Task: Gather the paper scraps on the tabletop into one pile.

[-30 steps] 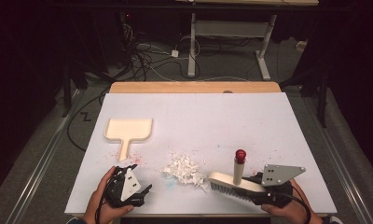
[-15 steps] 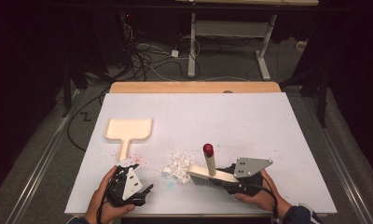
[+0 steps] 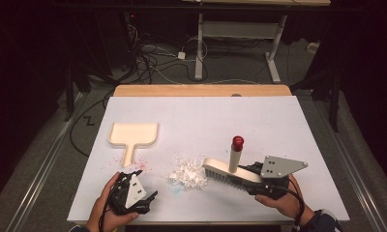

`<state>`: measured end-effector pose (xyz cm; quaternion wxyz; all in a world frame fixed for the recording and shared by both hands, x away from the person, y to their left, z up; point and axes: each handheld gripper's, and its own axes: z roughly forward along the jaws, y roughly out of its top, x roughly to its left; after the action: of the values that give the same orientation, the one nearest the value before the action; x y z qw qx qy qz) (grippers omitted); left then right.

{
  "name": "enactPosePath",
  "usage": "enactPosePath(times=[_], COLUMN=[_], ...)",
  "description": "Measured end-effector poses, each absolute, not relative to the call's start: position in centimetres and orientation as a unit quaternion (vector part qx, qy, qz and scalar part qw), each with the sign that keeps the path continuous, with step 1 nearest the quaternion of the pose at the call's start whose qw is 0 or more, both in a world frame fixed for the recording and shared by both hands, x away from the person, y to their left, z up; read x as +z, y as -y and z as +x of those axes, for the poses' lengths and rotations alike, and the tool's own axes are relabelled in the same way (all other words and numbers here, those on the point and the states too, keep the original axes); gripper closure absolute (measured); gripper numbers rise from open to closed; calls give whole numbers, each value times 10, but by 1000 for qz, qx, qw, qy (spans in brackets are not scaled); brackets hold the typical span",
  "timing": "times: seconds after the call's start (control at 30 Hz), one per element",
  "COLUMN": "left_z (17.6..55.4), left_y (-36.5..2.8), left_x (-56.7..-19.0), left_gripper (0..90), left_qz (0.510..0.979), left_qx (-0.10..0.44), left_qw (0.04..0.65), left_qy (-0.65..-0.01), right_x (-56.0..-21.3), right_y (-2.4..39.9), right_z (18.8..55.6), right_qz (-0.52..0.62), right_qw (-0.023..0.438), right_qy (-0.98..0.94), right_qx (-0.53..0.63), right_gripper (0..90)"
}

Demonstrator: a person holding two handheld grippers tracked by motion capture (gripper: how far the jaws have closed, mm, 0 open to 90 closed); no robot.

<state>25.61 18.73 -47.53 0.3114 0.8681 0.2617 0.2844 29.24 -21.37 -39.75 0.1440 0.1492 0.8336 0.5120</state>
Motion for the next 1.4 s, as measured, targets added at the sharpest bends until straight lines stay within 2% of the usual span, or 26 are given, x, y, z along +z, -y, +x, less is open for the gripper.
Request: enactPosePath(times=[0.13, 0.27, 0.33, 0.4, 0.53, 0.83, 1.0, 1.4], left_z=[258, 259, 259, 260, 259, 259, 259, 258], left_y=[-186, -185, -185, -184, -185, -187, -187, -187], left_x=[-476, -476, -476, -476, -476, -476, -477, -476], left_gripper=[177, 177, 177, 177, 177, 177, 177, 177], left_qz=[869, 871, 871, 871, 871, 870, 871, 871], left_qx=[283, 281, 280, 280, 281, 281, 280, 281], left_qw=[311, 310, 310, 310, 310, 311, 310, 311], left_qy=[-261, -259, -258, -258, -258, -259, -259, -258], right_x=[-400, -418, -423, -438, -453, -468, -464, -446], right_y=[217, 208, 204, 190, 172, 113, 98, 117], right_z=[296, 311, 315, 325, 330, 325, 322, 325], right_qz=[204, 262, 274, 290, 321, 298, 282, 280], right_qw=[196, 248, 257, 298, 316, 310, 292, 295], right_qy=[-815, -804, -803, -793, -769, -779, -780, -765], right_qx=[506, 473, 464, 445, 453, 456, 476, 499], right_gripper=[680, 681, 681, 682, 682, 678, 681, 681])
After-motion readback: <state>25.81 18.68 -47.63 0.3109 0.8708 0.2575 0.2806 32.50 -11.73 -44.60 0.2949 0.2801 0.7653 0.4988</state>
